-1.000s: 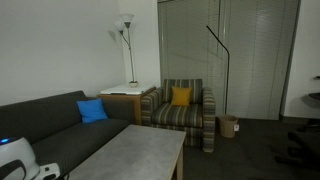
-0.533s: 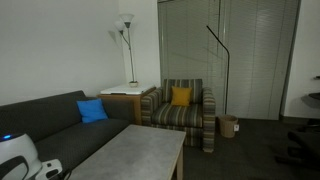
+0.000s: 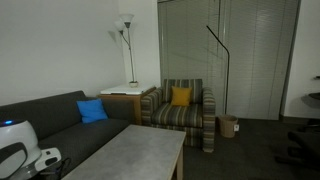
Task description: Remove the mug from the white plate and place on the table
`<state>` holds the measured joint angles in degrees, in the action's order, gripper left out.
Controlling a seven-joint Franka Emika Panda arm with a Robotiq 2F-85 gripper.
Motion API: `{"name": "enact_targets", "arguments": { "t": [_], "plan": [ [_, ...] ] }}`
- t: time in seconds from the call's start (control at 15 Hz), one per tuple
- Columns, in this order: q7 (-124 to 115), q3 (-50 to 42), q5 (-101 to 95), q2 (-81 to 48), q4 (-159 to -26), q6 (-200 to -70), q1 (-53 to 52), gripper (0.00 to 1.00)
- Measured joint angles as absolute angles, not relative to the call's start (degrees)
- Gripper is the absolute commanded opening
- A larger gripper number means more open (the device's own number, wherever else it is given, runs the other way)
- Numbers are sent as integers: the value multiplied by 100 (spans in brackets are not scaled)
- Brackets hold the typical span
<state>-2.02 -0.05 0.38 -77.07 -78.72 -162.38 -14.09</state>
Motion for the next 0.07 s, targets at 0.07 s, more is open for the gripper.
{"name": "enact_targets", "arguments": {
  "t": [0.07],
  "plan": [
    [-196, 21, 38, -7664, -7924, -16230, -1390, 100]
  ]
}}
